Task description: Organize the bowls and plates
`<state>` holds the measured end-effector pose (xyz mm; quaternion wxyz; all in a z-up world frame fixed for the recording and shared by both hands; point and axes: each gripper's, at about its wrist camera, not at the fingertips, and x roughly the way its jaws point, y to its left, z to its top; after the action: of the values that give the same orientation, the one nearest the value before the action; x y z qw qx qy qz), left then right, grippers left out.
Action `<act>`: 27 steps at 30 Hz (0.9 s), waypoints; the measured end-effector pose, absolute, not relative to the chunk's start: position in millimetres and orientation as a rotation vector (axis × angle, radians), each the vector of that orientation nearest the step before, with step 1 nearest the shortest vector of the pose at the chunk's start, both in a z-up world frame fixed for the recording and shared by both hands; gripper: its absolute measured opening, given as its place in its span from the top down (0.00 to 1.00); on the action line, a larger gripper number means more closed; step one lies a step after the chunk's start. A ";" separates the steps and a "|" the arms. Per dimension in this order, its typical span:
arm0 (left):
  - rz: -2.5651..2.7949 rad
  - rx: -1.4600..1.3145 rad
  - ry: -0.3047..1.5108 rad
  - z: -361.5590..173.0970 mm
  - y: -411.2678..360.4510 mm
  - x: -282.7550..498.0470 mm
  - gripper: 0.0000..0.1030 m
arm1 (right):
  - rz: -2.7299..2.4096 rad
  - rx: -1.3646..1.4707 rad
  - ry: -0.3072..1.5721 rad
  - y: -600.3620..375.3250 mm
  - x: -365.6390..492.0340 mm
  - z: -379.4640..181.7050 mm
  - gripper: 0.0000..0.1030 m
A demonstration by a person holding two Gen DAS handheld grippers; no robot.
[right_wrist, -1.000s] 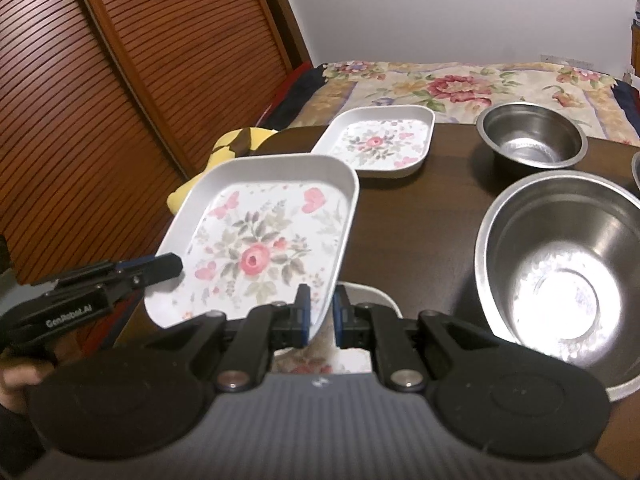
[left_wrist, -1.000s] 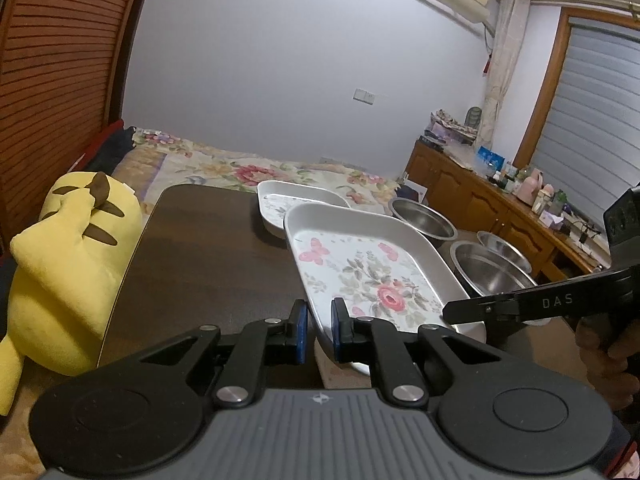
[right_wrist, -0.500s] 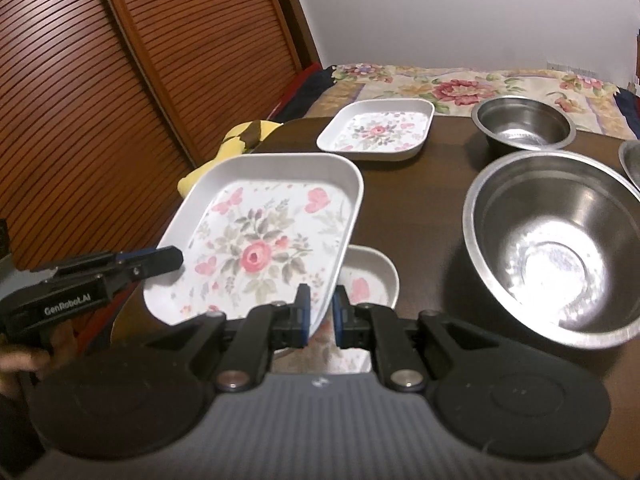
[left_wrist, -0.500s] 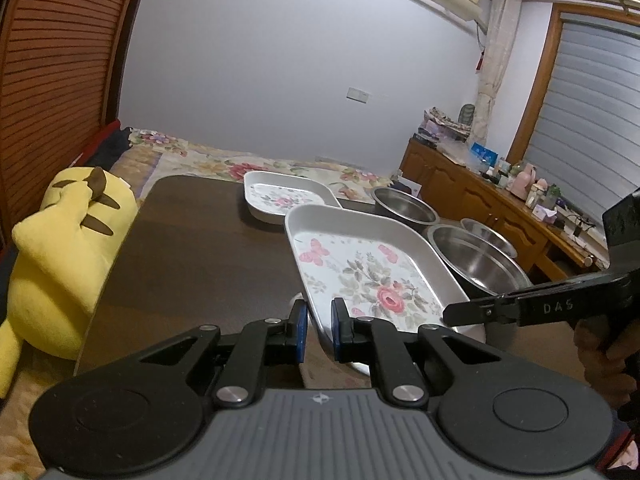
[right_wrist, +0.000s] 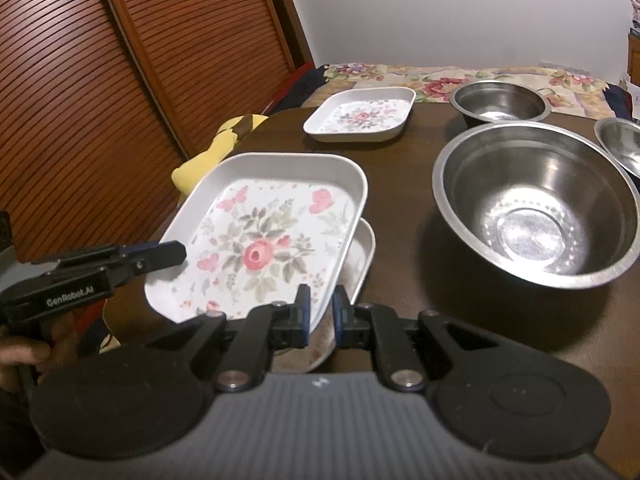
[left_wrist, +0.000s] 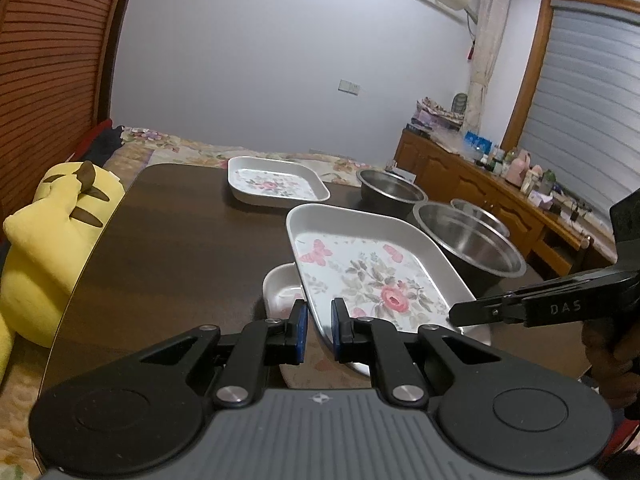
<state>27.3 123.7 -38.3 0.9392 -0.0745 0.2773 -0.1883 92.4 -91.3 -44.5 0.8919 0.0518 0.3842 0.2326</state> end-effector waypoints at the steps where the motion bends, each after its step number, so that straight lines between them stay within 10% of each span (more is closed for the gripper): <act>1: -0.382 -0.147 0.569 -39.3 123.2 27.2 0.87 | 0.482 0.109 0.799 -91.5 91.8 -45.7 0.87; 27: -0.281 -0.011 0.587 -59.1 101.6 24.7 0.88 | 0.430 0.047 0.770 -80.2 85.3 -60.7 0.86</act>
<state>24.7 101.6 -59.1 0.9475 -0.0054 0.2885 -0.1382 85.3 -80.2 -60.7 0.9041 0.0229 0.3724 0.2082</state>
